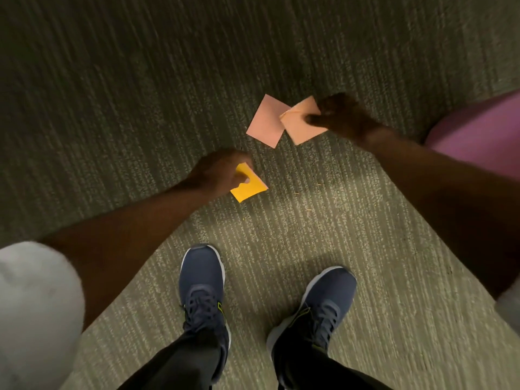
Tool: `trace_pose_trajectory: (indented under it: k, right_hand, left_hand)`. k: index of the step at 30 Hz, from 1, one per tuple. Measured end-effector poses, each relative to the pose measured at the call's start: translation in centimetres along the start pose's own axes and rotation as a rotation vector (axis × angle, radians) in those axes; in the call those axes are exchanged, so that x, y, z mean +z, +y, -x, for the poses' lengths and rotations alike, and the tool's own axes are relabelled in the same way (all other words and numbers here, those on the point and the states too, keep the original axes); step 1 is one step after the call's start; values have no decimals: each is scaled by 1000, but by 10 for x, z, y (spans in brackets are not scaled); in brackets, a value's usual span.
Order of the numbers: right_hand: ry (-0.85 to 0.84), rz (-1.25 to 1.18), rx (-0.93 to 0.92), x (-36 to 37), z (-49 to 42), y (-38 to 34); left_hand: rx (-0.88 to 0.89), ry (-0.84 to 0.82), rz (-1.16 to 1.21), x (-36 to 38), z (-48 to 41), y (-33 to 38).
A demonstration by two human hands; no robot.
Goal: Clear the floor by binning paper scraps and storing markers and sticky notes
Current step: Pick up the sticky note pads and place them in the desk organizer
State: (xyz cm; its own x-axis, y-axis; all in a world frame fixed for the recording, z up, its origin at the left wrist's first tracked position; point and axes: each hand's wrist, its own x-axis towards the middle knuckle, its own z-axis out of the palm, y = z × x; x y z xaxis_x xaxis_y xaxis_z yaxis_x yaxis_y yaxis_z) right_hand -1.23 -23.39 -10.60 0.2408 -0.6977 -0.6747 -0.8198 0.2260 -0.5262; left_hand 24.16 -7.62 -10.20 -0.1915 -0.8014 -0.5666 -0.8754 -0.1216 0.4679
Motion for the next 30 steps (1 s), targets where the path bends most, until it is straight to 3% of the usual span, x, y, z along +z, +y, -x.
trace_pose_trajectory:
  k: [3, 6, 10, 14, 21, 25, 30]
  right_hand:
    - [-23, -45, -104, 26, 9, -16]
    - [-7, -93, -214, 61, 9, -35]
    - [169, 242, -230, 88, -5, -43]
    - [167, 234, -169, 92, 0, -45]
    - [175, -283, -195, 58, 71, -53]
    - [184, -31, -105, 14, 122, -77]
    - [232, -52, -47, -35, 185, -124]
  left_hand:
    - [-14, 2, 31, 1, 6, -18]
    - [-30, 124, 42, 4, 11, -34]
    - [-47, 163, 90, 6, 11, -42]
    - [-111, 132, 135, 2, 14, -41]
    - [-220, 180, 329, -24, 53, -18]
    - [-262, 275, 459, -47, 97, 7]
    - [-288, 351, 657, -103, 153, 50]
